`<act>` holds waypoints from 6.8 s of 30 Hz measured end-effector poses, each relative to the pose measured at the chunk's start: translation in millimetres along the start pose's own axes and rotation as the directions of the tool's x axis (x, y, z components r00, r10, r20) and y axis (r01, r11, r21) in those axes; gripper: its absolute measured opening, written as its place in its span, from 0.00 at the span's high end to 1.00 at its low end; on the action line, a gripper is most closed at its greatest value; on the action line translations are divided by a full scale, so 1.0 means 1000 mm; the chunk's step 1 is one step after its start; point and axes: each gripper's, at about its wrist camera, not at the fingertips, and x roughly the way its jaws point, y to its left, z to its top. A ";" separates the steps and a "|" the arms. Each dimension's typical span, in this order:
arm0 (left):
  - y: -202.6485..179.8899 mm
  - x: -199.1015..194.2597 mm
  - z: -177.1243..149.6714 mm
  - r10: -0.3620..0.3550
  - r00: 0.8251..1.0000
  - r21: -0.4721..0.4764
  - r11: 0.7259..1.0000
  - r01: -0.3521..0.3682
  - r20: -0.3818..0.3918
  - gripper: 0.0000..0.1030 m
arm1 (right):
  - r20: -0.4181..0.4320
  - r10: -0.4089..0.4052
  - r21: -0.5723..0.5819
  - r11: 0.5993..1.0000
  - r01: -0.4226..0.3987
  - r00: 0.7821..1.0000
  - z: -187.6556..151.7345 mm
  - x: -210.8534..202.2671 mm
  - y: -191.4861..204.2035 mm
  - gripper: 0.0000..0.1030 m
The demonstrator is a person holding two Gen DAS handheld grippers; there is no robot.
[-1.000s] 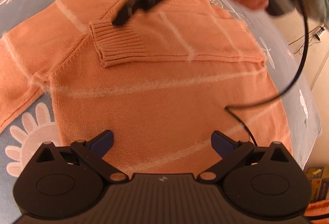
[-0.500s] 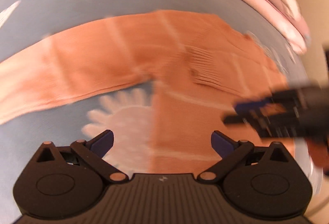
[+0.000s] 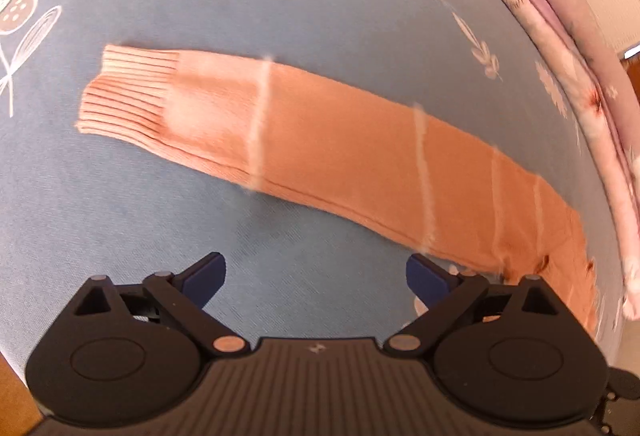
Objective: Fold clothes
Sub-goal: 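Move the open left gripper to the cuff of the other sleeve, then close the left gripper on the ribbed cuff of the outstretched sleeve, then lift the cuff and carry the sleeve across the sweater body with the left gripper, then lay the cuff on the sweater body and open the left gripper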
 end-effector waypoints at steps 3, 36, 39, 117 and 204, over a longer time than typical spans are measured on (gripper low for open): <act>0.022 0.001 0.012 -0.038 0.999 -0.015 0.999 0.039 0.039 0.13 | -0.018 0.020 -0.010 1.000 -0.020 1.000 0.013 0.011 0.014 0.59; 0.121 -0.029 0.082 -0.077 0.970 -0.022 0.996 0.084 0.230 0.24 | 0.004 -0.083 -0.302 0.950 0.080 0.997 0.063 0.054 0.105 0.59; 0.137 -0.035 0.072 -0.031 0.983 -0.172 0.983 0.063 0.180 0.24 | 0.038 -0.112 -0.446 0.888 0.117 0.993 0.068 0.068 0.133 0.59; 0.105 0.007 0.074 -0.160 0.986 -0.199 0.966 0.165 0.041 0.92 | 0.168 -0.258 -0.695 0.653 0.300 0.951 0.069 0.108 0.166 0.90; -0.449 0.128 -0.245 -0.266 0.862 0.614 0.613 0.497 -0.432 0.48 | -0.219 -0.600 0.409 0.660 0.631 0.769 -0.298 -0.135 -0.230 0.69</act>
